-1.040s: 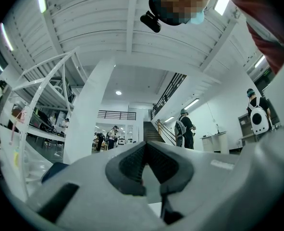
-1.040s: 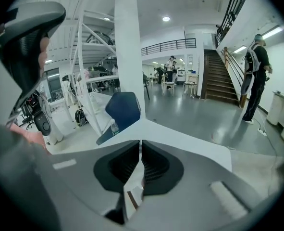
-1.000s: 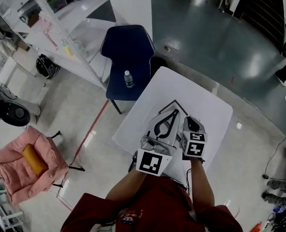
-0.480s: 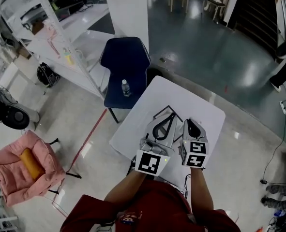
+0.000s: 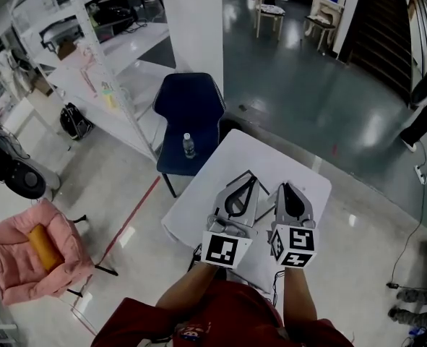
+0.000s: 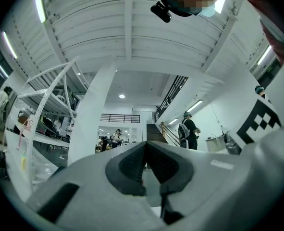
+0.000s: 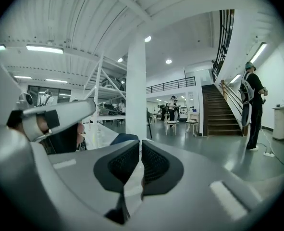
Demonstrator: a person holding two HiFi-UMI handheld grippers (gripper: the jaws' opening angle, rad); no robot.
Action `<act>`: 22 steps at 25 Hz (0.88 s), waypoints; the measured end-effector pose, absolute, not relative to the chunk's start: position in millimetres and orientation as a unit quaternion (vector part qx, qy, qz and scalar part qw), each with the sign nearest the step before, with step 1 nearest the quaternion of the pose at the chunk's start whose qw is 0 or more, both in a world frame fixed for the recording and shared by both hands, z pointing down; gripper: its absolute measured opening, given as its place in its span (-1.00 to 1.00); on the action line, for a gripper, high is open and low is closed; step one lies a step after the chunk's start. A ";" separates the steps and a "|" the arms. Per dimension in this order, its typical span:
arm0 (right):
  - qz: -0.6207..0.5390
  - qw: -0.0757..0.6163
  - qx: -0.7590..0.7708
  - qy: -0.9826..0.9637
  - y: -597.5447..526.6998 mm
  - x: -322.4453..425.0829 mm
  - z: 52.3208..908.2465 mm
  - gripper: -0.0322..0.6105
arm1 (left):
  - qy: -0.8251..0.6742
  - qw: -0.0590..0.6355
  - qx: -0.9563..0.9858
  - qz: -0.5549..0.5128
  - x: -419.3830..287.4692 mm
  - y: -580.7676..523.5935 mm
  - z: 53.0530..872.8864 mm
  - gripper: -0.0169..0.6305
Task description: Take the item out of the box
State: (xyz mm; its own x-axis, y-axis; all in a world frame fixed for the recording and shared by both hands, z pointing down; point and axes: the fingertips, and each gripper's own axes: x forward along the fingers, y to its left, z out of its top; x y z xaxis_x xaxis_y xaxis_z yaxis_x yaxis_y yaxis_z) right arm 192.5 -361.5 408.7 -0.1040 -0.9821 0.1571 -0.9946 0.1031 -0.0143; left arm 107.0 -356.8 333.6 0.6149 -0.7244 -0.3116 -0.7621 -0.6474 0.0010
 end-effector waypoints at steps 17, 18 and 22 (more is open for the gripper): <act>-0.137 -0.025 0.665 -0.734 -305.4 195.0 311.4 -0.85 | 0.437 0.052 -0.885 0.150 114.2 -328.9 317.5 -0.94; -0.150 -0.030 0.664 -0.732 -302.0 193.9 308.4 -0.85 | 0.438 0.053 -0.885 0.151 113.6 -327.3 316.2 -0.94; -0.175 -0.052 0.661 -0.728 -293.2 190.9 297.9 -0.85 | 0.440 0.060 -0.882 0.156 111.0 -320.7 306.9 -0.94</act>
